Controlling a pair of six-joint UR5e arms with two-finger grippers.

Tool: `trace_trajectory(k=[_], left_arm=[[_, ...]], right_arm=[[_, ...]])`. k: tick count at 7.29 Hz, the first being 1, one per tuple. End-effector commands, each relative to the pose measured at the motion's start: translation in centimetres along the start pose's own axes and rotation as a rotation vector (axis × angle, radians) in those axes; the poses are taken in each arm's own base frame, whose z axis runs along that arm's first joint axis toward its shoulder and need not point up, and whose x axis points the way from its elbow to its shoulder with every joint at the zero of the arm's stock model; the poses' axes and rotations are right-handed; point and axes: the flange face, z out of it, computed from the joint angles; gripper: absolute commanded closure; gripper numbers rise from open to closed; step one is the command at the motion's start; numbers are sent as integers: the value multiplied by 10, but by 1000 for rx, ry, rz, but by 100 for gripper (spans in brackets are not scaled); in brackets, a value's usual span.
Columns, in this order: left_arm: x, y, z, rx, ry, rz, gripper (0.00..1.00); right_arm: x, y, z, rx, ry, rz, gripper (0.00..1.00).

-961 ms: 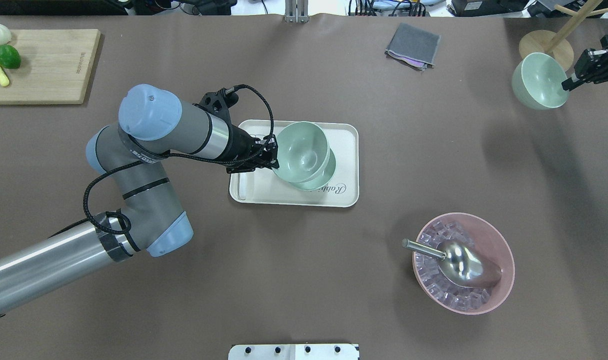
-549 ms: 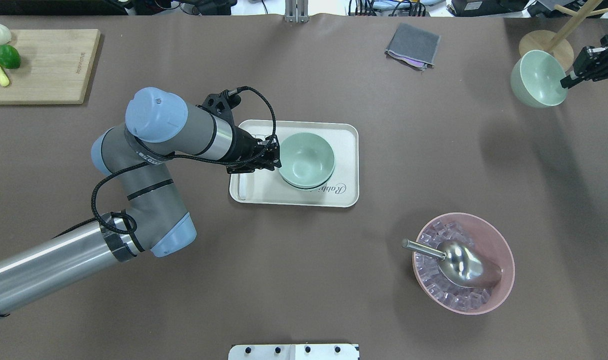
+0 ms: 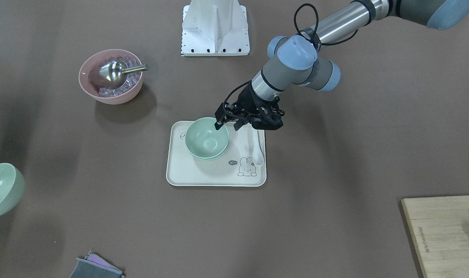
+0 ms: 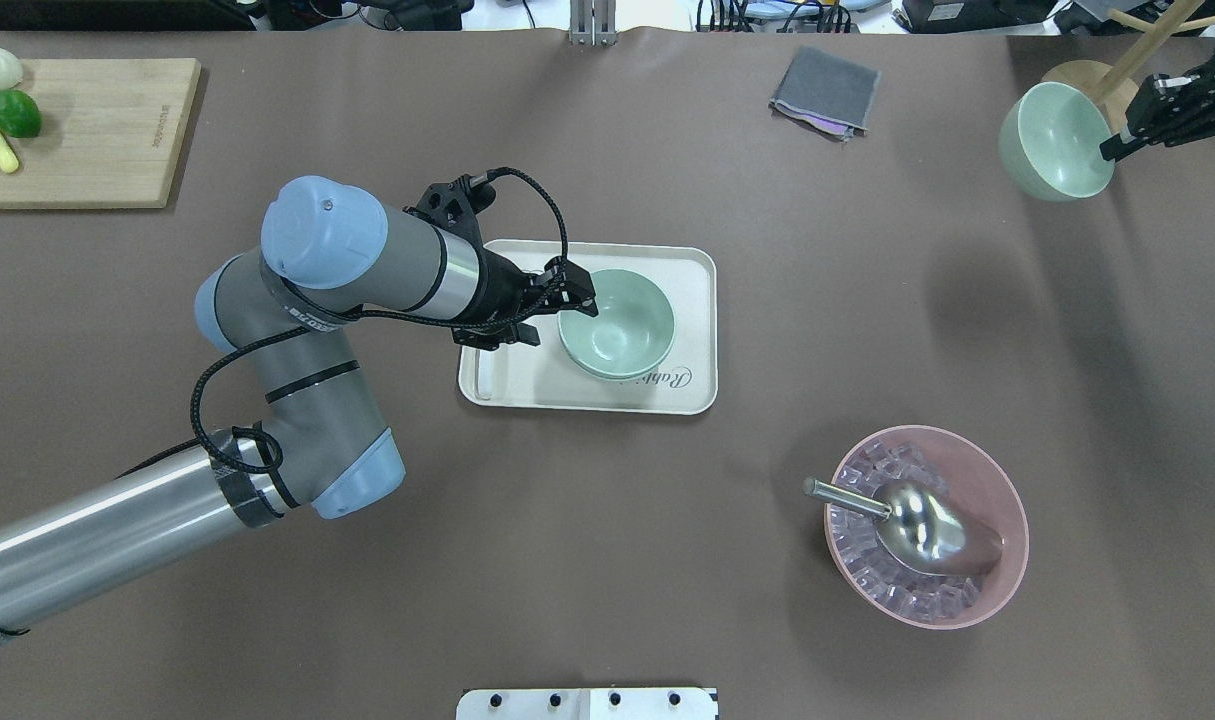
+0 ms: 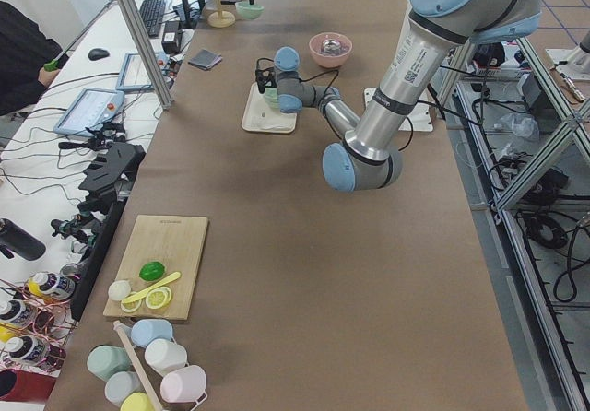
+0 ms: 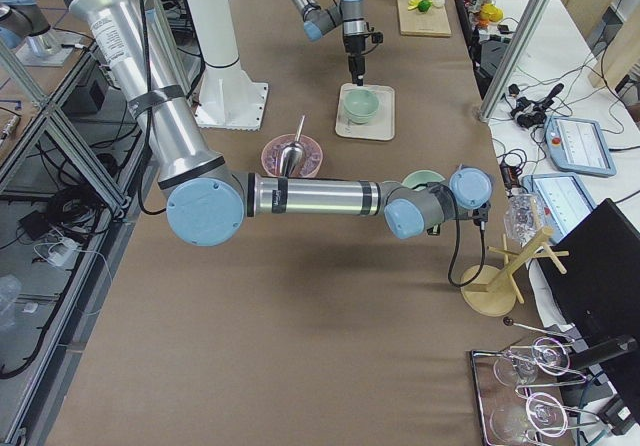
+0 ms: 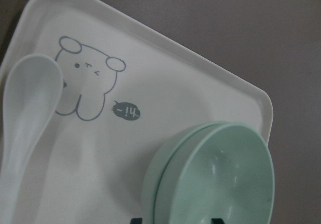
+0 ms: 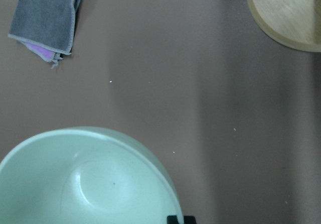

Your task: Stack green bowls together

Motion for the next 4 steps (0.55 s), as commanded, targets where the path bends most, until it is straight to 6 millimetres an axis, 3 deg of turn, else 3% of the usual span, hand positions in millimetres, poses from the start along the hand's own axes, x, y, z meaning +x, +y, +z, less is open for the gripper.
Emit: trace_trajectory(k=[1,2,3,4], left_arm=[[-6,-40,-47,8,-10,-25,2],[-18,-77,-86,-18,-25,-54,2],[-38,-101,-116,-30,-31,-59,2],[-55,-114,-131,-33,-42,-14,2]], right_arm=[[-93,5,23,-26,-36,-68,100],[-140,13,37,-44,-53,-96,100],[-192,19,60,-67,-64,-134,100],[-233,23,84,-86,-64,-161,100]])
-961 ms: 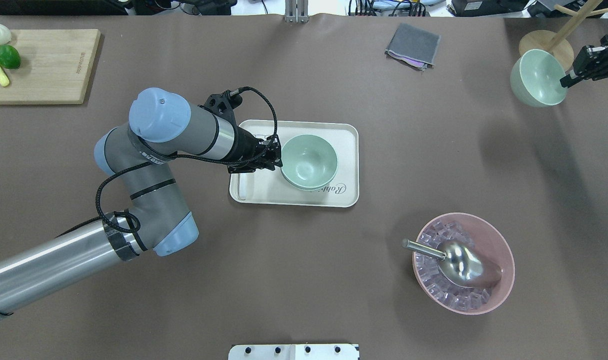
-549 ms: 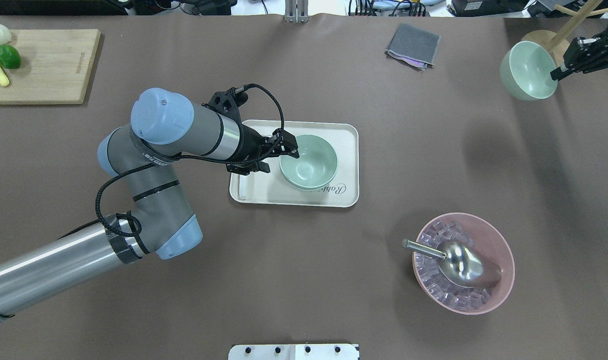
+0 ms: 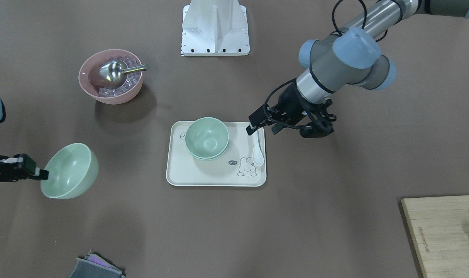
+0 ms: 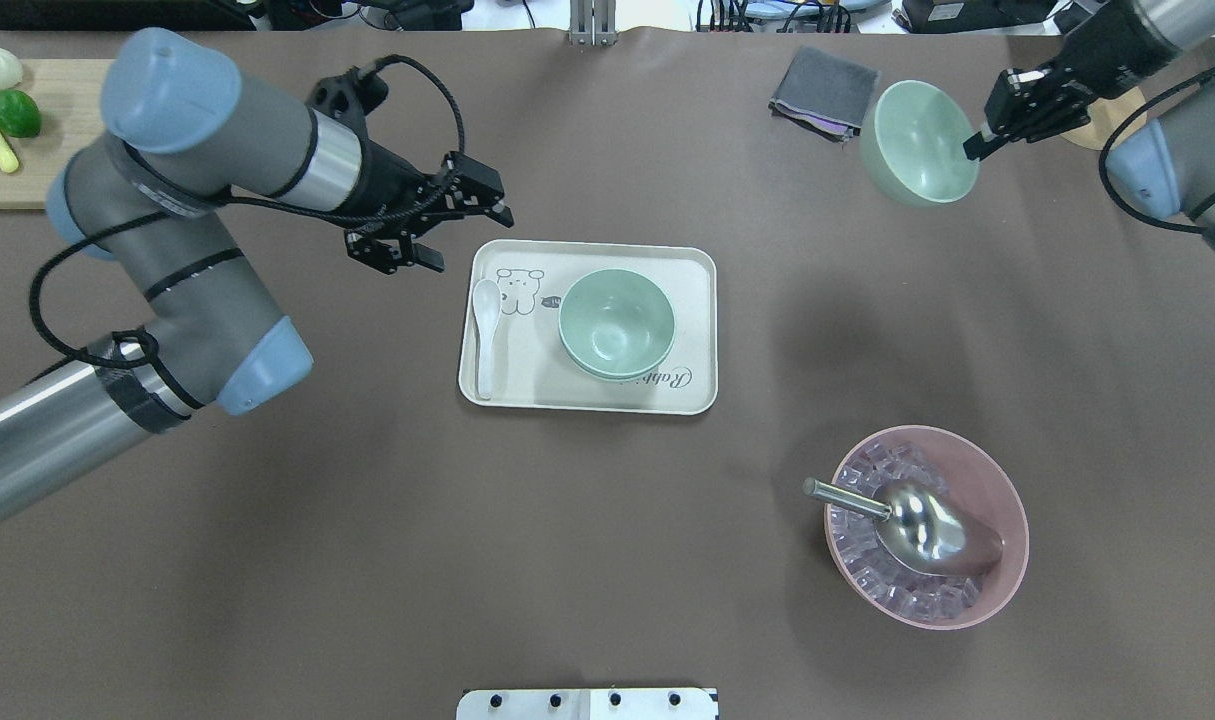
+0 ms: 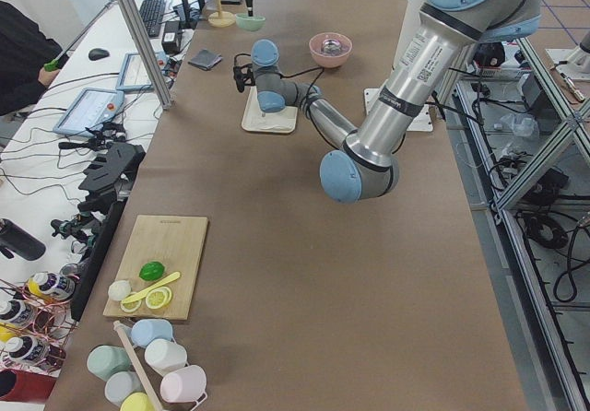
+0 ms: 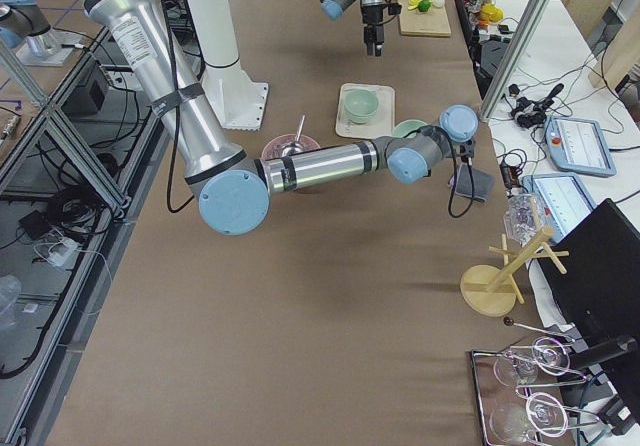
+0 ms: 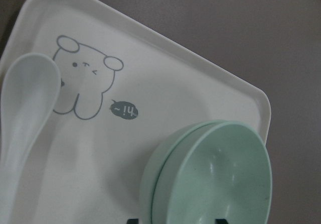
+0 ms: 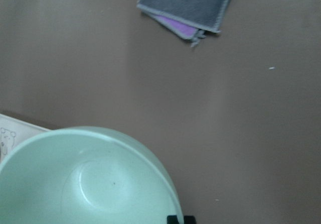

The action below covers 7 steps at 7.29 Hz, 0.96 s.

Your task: Stack green bowls together

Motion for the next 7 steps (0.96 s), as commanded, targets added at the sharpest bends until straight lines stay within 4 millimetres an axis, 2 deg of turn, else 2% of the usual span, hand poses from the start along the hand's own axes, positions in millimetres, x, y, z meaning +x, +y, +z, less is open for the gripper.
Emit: trace_trajectory(k=[1,3,4,5,7], left_arm=[[-35,-35,-40,13,-20,47,2],[-34,-56,-74,18,-2,38,2],[-33,-57,-78,23,2,40,2],[-37,-60,-76,27,-6,34,2],[-42,-62,-73,28,-13,34,2]], right_arm=[[-89,0,61,-40,2,-84,100],[-129,14,104,-90,-21,-153,100],[-140,29,133,-118,-40,-199,100],[-162,31,140,-122,-55,-232,100],[-204,40,171,-114,-42,-291,100]])
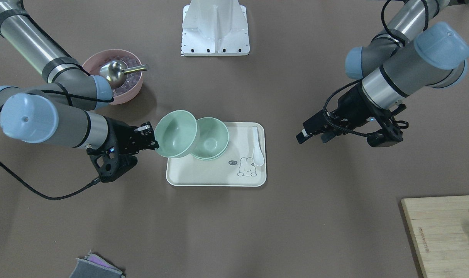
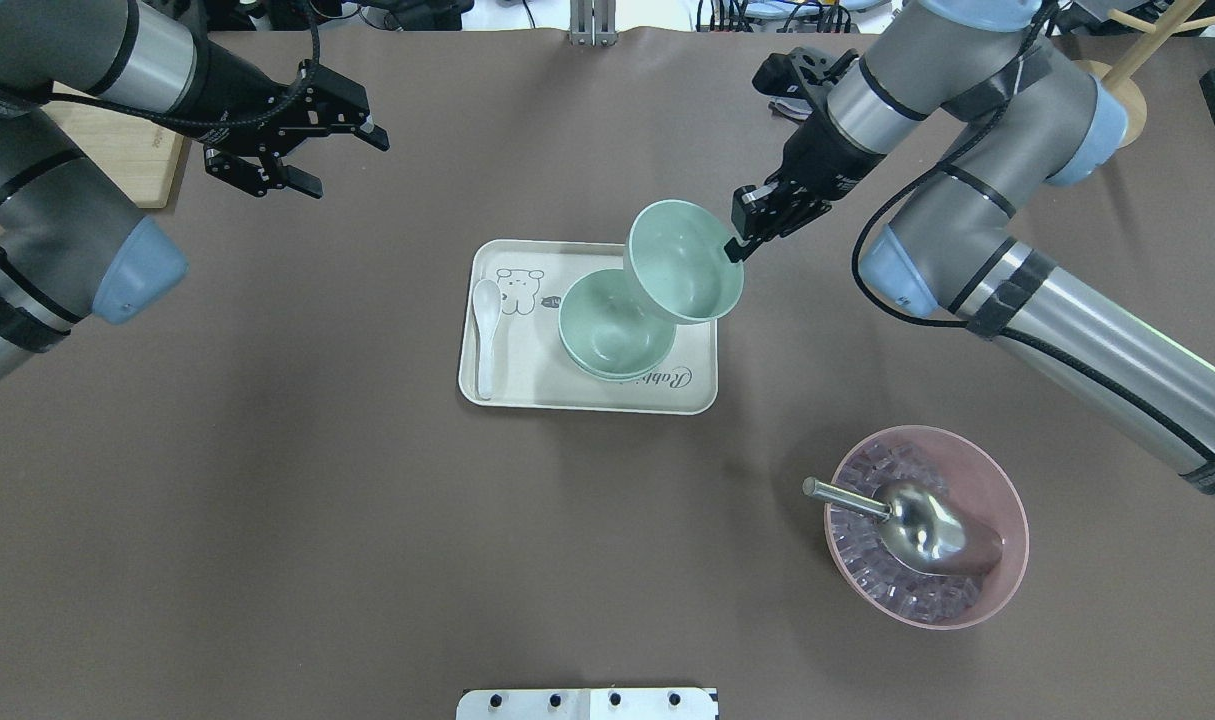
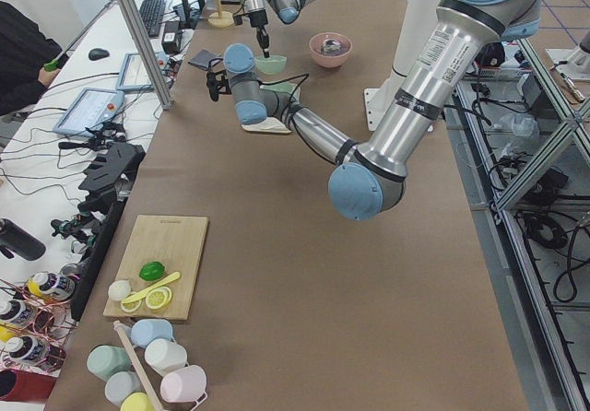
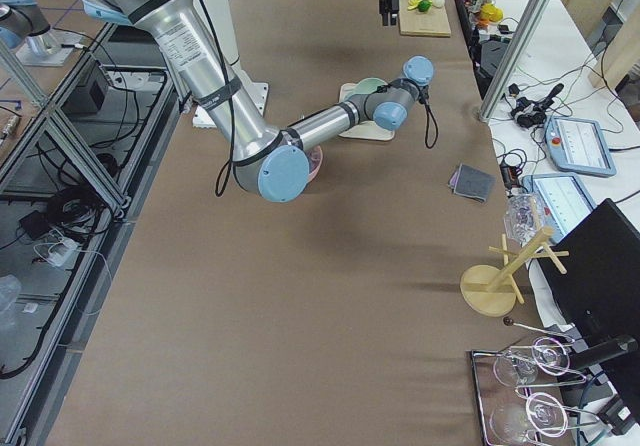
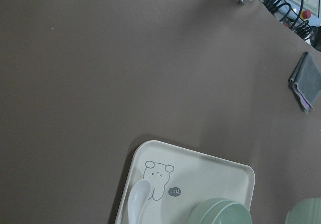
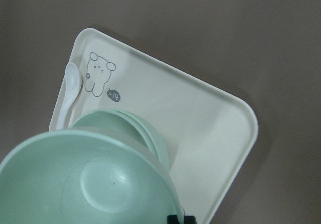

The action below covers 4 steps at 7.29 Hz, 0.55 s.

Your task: Stack green bowls together

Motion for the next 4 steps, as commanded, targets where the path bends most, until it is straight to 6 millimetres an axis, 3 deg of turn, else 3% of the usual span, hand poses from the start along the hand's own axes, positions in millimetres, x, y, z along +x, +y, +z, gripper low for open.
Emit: trace_trajectory(k=[1,4], left_arm=[[-4,-4,3,2,-9,-1,2],[-4,-4,2,2,-6,1,2]], right_arm=[[-30,0,29,-5,9,-42,100],[-35,0,47,6,40,-50,100]])
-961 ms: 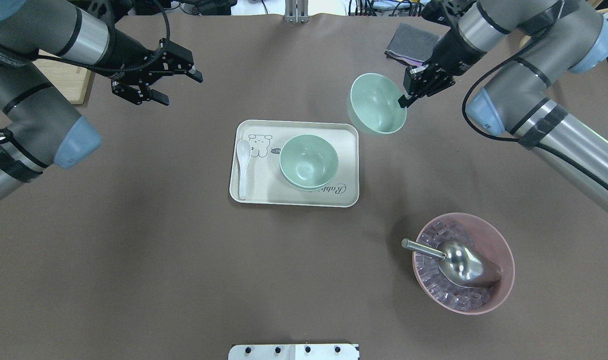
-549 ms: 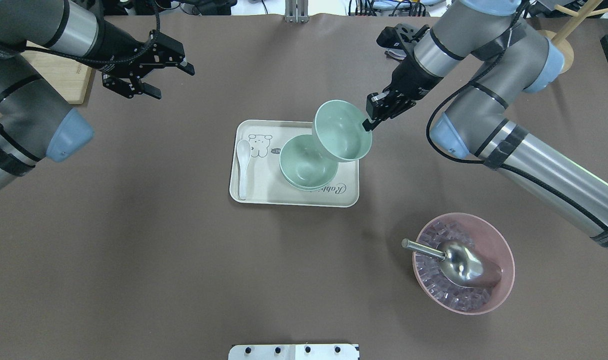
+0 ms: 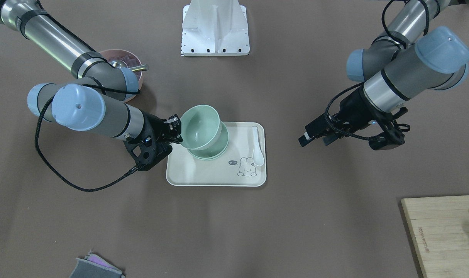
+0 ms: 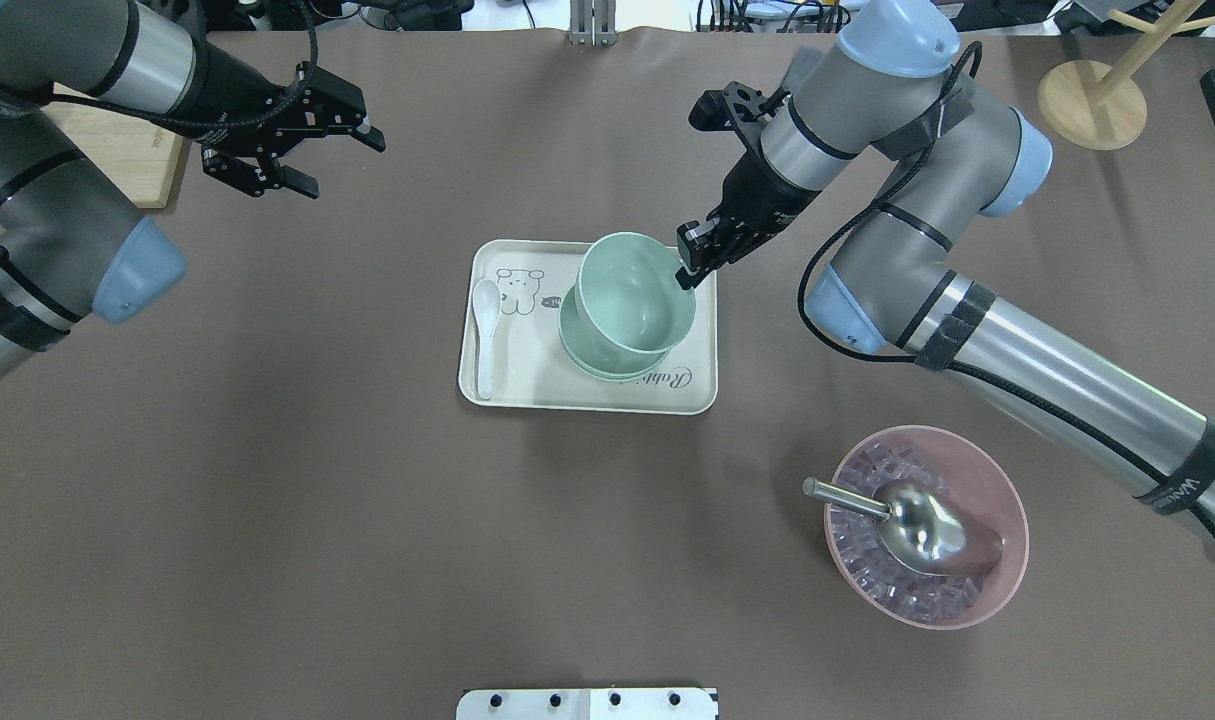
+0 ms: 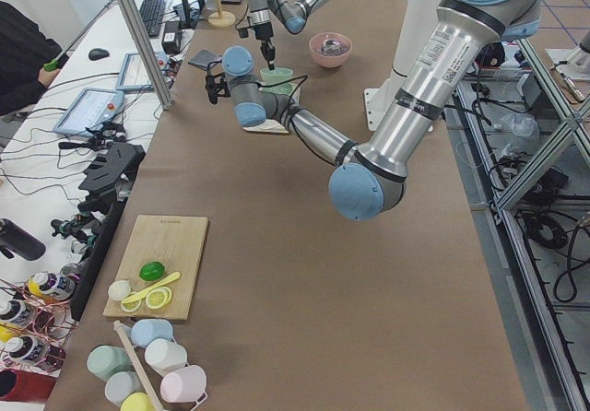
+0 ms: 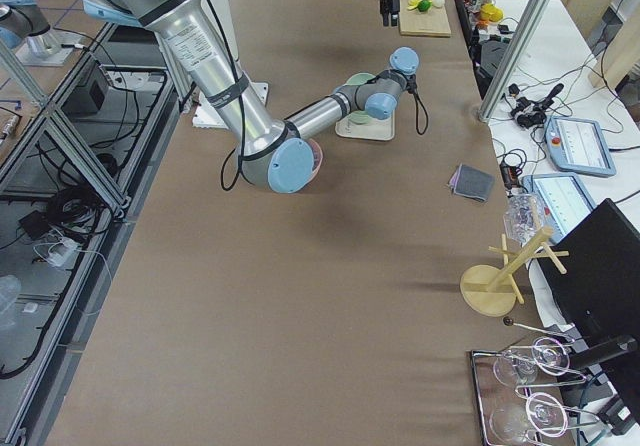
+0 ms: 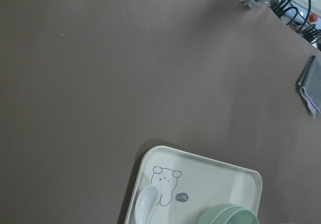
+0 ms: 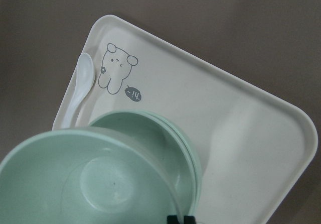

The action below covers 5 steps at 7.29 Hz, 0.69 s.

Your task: Stack green bowls together

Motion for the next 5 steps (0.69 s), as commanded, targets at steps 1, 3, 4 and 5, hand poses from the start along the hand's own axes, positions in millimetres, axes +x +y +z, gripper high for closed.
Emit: trace_trajectory(k=[1,3,4,5], left_arm=[[0,0,-1,1,2,3,2],[0,-1,-2,2,1,1,2],[1,-1,-3,-1,3,2,2],[1,-1,-3,-2,4,3,2]], right_arm=[[0,0,7,-1,9,1,100],[-5,-3,7,0,7,-3,18],[-12,-8,10,9,15,-8,0],[-14,-8,11,11,14,43,0]])
